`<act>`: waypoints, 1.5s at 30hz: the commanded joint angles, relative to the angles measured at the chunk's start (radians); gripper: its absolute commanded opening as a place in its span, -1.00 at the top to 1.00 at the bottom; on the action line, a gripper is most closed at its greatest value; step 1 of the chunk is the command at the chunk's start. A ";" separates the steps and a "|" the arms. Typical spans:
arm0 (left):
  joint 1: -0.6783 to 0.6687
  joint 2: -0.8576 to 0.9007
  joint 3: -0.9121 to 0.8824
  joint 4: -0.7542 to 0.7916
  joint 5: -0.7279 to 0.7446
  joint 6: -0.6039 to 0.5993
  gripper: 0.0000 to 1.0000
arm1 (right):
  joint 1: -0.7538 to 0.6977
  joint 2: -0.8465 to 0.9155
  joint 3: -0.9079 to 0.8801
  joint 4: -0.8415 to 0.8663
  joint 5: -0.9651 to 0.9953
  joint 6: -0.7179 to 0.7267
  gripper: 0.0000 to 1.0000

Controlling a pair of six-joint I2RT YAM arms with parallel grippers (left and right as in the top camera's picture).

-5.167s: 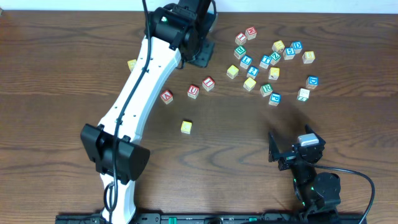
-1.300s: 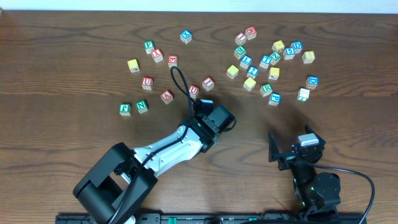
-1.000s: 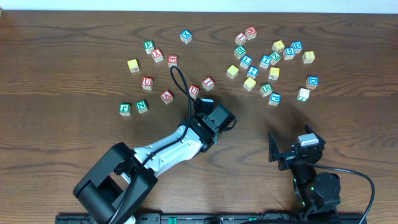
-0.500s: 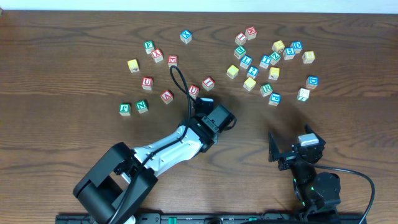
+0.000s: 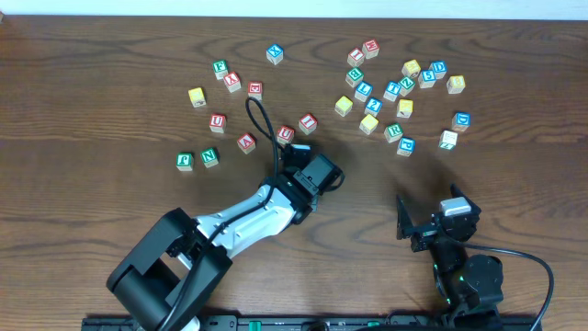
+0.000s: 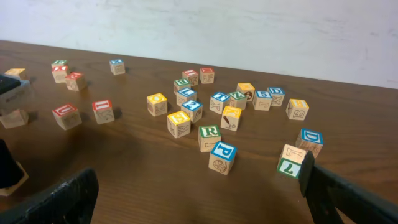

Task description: Spell out CORL

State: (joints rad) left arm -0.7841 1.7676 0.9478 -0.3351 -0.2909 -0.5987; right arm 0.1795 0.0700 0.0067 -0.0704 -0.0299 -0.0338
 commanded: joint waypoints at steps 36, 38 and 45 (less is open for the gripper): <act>0.026 0.016 -0.027 0.016 0.073 0.002 0.85 | -0.010 -0.004 -0.001 -0.004 0.001 0.003 -0.98; 0.027 0.016 -0.027 0.016 0.073 0.002 0.85 | -0.010 -0.004 -0.001 -0.004 0.001 0.003 -0.98; 0.027 0.016 -0.027 0.014 0.082 0.002 0.85 | -0.010 -0.004 -0.001 -0.004 0.001 0.003 -0.98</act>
State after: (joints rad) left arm -0.7609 1.7676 0.9390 -0.3077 -0.2588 -0.5991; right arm 0.1795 0.0700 0.0067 -0.0704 -0.0299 -0.0341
